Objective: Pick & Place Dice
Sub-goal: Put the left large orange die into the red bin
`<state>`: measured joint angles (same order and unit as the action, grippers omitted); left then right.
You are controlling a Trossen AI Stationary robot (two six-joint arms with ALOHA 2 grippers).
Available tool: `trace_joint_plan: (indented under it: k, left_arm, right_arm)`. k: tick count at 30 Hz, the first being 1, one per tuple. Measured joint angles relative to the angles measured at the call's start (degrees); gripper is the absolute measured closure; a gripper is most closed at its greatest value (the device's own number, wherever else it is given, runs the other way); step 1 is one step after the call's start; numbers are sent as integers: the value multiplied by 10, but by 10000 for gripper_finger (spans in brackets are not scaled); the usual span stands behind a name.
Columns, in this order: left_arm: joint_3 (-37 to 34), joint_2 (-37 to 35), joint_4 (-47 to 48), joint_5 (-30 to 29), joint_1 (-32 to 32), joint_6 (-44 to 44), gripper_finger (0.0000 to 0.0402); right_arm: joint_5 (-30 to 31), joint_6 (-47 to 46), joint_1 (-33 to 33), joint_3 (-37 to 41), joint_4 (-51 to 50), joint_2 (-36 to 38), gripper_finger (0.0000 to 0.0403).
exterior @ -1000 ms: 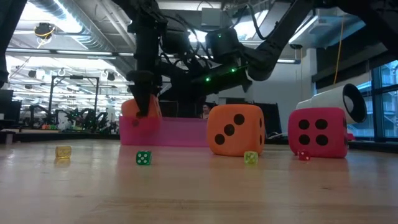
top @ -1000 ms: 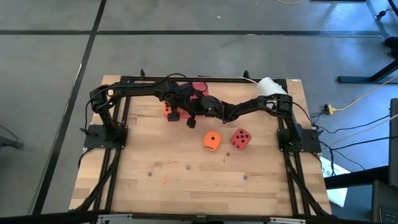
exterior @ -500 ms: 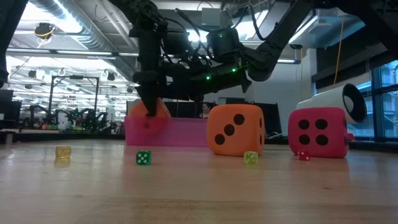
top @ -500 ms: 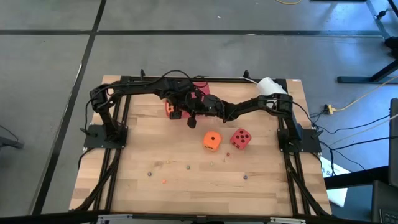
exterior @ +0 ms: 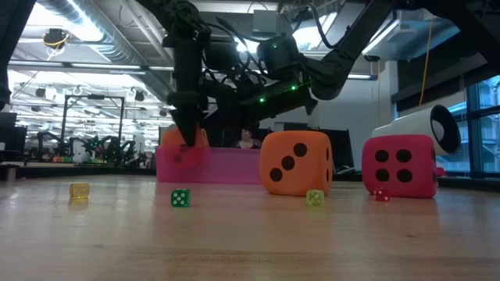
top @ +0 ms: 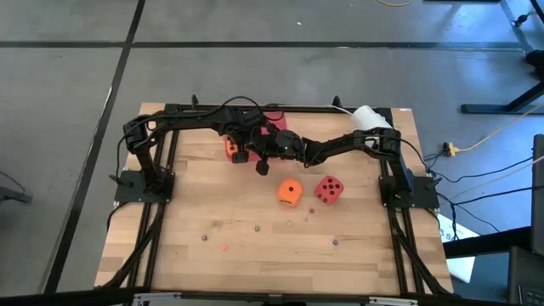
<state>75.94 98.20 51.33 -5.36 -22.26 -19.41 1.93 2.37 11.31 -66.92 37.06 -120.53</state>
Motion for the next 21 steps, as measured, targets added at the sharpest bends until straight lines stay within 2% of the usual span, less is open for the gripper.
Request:
trace_joint_plan:
  k: [11,17,21]
  left_arm:
    - [0,1,3,2,0,40,11]
    - [0,1,11,1,5,21,10]
    - [0,1,9,-47,14,11,10]
  right_arm:
    - [0,-2,0,1,13,-2,403]
    - [0,-3,-1,1,14,-2,403]
    - [1,-3,-1,2,13,-2,403]
